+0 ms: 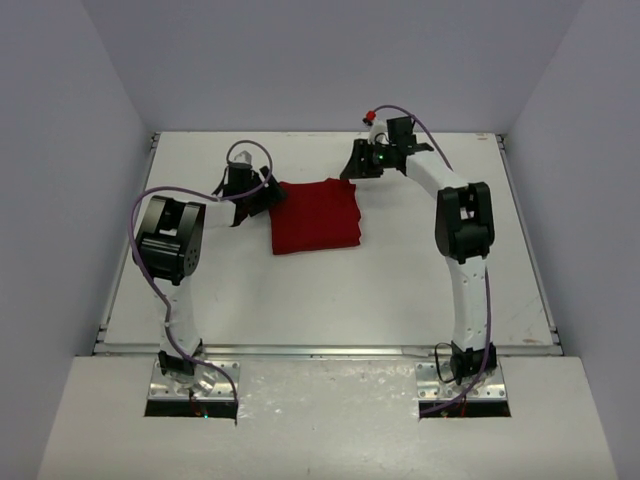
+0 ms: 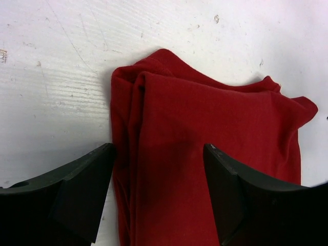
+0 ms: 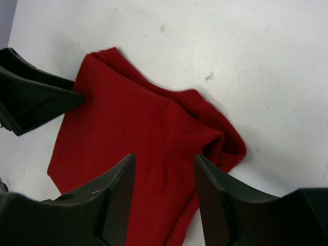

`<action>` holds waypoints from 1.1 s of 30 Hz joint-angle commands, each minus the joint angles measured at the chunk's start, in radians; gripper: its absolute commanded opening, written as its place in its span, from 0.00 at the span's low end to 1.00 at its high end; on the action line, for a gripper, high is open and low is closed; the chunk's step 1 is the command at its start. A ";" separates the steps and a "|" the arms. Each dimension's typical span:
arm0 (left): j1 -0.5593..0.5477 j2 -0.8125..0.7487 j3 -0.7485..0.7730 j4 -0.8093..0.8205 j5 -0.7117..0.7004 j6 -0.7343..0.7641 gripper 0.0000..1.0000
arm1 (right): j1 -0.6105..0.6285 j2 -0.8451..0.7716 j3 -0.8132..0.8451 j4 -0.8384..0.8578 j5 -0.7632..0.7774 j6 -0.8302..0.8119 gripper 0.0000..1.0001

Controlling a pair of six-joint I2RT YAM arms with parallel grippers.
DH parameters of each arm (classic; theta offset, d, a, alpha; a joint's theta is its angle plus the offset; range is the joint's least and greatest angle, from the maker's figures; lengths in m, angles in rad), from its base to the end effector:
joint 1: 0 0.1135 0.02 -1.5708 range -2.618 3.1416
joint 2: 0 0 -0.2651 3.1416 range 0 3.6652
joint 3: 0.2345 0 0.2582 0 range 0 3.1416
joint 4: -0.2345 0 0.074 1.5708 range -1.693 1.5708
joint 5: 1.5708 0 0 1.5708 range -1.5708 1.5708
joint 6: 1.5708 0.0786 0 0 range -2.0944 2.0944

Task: Fold and stack the t-shirts
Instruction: Smooth out wrinkles on the folded tshirt

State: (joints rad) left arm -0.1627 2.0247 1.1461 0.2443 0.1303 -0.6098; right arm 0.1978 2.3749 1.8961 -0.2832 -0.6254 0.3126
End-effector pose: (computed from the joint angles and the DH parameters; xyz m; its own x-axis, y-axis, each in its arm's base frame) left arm 0.4573 -0.0854 0.1067 -0.6305 -0.4719 -0.6162 -0.1186 0.8432 -0.5244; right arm 0.5411 0.1554 0.1399 -0.8208 0.0898 -0.5641 -0.3386 0.7189 0.6071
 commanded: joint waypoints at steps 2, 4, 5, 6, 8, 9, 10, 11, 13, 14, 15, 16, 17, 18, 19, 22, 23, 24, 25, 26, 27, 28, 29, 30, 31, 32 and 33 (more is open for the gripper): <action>0.008 -0.017 0.004 -0.002 0.015 0.010 0.68 | 0.009 0.041 0.126 -0.024 0.001 -0.050 0.50; 0.008 -0.015 0.007 -0.003 0.014 0.013 0.68 | 0.018 0.046 0.126 -0.027 0.026 -0.066 0.48; 0.008 -0.014 0.009 -0.007 0.015 0.015 0.68 | 0.029 0.046 0.118 -0.024 0.041 -0.073 0.46; 0.008 -0.014 0.010 -0.007 0.017 0.015 0.68 | 0.032 0.044 0.118 -0.022 0.059 -0.082 0.44; 0.008 -0.015 0.009 -0.007 0.017 0.015 0.68 | 0.035 0.049 0.120 -0.020 0.093 -0.083 0.40; 0.008 -0.015 0.009 -0.008 0.017 0.016 0.68 | 0.035 0.052 0.121 -0.019 0.102 -0.083 0.38; 0.008 -0.014 0.009 -0.010 0.014 0.016 0.67 | 0.035 0.058 0.124 -0.019 0.105 -0.083 0.28; 0.008 -0.012 0.010 -0.010 0.014 0.018 0.67 | 0.035 0.060 0.129 -0.019 0.111 -0.083 0.26; 0.008 -0.009 0.012 -0.010 0.014 0.019 0.64 | 0.037 0.066 0.129 -0.016 0.118 -0.084 0.21; 0.008 -0.008 0.012 -0.011 0.014 0.019 0.63 | 0.037 0.069 0.132 -0.016 0.122 -0.086 0.20; 0.008 -0.006 0.012 -0.011 0.015 0.021 0.62 | 0.037 0.072 0.135 -0.017 0.124 -0.087 0.19; 0.008 -0.004 0.012 -0.013 0.014 0.021 0.61 | 0.037 0.078 0.141 -0.020 0.122 -0.087 0.19; 0.008 -0.004 0.014 -0.013 0.014 0.021 0.61 | 0.037 0.081 0.143 -0.020 0.116 -0.087 0.20; 0.008 -0.004 0.012 -0.013 0.012 0.019 0.61 | 0.038 0.083 0.143 -0.020 0.109 -0.086 0.21; 0.008 -0.004 0.012 -0.013 0.014 0.019 0.61 | 0.037 0.081 0.141 -0.019 0.101 -0.081 0.24; 0.008 -0.001 0.015 -0.013 0.017 0.019 0.62 | 0.037 0.076 0.129 -0.004 0.078 -0.066 0.33; 0.008 -0.001 0.015 -0.014 0.020 0.019 0.62 | 0.037 0.078 0.129 -0.004 0.067 -0.058 0.32; 0.008 -0.001 0.015 -0.014 0.022 0.019 0.62 | 0.037 0.078 0.129 -0.001 0.059 -0.055 0.32; 0.008 0.000 0.015 -0.014 0.022 0.019 0.62 | 0.037 0.079 0.130 0.001 0.055 -0.050 0.29; 0.008 -0.001 0.017 -0.016 0.023 0.019 0.62 | 0.037 0.083 0.130 0.003 0.056 -0.046 0.20; 0.008 -0.001 0.017 -0.016 0.023 0.019 0.62 | 0.035 0.086 0.130 0.003 0.059 -0.043 0.18; 0.008 -0.003 0.017 -0.017 0.022 0.019 0.62 | 0.035 0.087 0.132 0.004 0.064 -0.038 0.07; 0.008 -0.003 0.018 -0.019 0.022 0.019 0.62 | 0.035 0.089 0.135 0.003 0.085 -0.037 0.01; 0.008 -0.003 0.017 -0.019 0.020 0.021 0.62 | 0.034 0.092 0.136 0.003 0.099 -0.033 0.01; 0.008 -0.003 0.017 -0.023 0.019 0.019 0.62 | 0.032 0.093 0.142 0.001 0.108 -0.033 0.01; 0.008 -0.001 0.018 -0.026 0.011 0.019 0.62 | 0.031 0.102 0.150 -0.011 0.116 -0.033 0.01; 0.008 -0.003 0.018 -0.030 0.009 0.019 0.62 | 0.028 0.103 0.155 -0.014 0.136 -0.032 0.01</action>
State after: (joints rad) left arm -0.1627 2.0251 1.1461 0.2333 0.1368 -0.6056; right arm 0.2268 2.4722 1.9892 -0.3164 -0.5240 0.2863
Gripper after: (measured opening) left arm 0.621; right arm 0.020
